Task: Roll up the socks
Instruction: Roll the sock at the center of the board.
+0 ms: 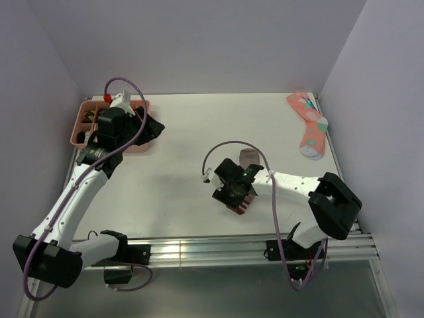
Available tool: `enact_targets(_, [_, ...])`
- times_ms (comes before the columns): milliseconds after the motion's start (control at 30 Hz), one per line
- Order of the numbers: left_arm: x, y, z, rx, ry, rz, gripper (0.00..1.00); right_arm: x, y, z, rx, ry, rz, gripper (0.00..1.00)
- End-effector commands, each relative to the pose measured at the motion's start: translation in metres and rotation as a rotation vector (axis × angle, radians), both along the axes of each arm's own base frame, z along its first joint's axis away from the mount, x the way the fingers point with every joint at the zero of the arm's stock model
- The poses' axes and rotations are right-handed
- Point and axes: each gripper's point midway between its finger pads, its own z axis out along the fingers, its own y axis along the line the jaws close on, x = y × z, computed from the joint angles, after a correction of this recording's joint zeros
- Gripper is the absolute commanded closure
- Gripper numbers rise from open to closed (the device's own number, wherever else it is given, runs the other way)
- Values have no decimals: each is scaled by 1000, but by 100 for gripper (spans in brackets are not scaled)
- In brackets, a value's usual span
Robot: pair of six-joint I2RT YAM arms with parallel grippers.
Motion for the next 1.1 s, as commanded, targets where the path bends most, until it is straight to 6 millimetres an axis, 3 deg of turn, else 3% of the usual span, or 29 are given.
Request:
enact_targets(0, [5,-1,29,9,-81,-9,43,11,16,7,19,-39,-15,44])
enact_targets(833, [16,1,20,53,-53,-15,43,-2,24,-16,-79,73,6,53])
enact_targets(1067, [16,8,17,46,-57,30,43,5,34,-24,-63,63,30,69])
